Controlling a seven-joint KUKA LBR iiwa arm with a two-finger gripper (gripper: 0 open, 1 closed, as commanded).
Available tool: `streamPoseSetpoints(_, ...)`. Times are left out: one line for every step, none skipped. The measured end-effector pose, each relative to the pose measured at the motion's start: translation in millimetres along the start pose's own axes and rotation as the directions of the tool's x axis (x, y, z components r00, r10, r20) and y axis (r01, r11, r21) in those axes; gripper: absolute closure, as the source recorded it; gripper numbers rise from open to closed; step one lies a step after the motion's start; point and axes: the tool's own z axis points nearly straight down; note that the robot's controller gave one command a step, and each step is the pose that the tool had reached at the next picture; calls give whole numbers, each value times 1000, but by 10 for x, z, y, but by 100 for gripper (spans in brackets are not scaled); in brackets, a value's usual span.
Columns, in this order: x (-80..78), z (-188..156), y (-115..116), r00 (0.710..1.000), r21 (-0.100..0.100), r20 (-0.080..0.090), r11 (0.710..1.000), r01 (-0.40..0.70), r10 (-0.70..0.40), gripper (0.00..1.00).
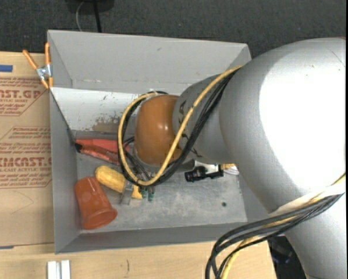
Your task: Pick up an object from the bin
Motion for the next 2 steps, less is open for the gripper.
streamPoseSetpoints(3, -41, -2, 1000, 0, -1, 1000, -1, 1, 100)
streamPoseSetpoints(-1, -98, 4, 1000, -1, 0, 1000, 0, 0, 100)
